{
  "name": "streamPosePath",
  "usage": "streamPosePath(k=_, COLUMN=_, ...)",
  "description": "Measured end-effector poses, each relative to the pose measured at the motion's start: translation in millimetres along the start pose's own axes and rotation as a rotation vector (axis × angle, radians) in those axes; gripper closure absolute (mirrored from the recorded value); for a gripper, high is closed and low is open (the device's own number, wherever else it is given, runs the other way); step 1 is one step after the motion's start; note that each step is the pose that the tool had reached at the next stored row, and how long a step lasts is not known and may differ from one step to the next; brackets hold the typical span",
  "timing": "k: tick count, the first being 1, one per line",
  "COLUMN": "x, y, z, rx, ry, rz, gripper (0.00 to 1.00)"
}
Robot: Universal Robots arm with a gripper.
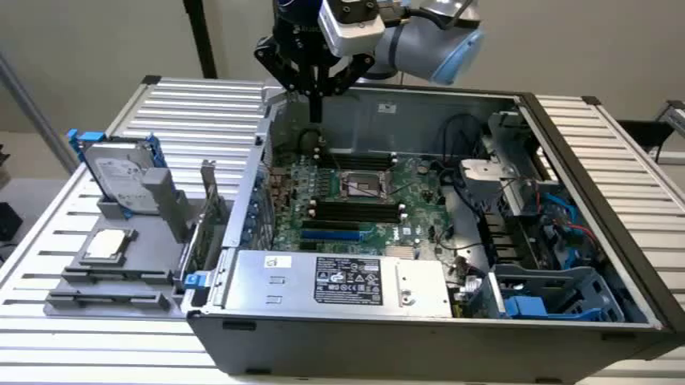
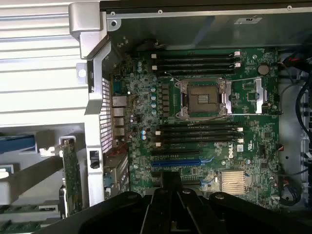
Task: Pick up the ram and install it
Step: 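Reach for the ram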
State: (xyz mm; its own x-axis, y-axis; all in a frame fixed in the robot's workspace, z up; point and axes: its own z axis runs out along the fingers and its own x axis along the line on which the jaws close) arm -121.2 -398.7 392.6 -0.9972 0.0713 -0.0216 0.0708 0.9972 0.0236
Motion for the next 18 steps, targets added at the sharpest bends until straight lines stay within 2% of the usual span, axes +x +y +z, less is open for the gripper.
streamPosePath(k=18, x=0.2, y=0.0, z=0.0, rx=0.0001, ry=0.0000, rz=-0.001, gripper=0.89)
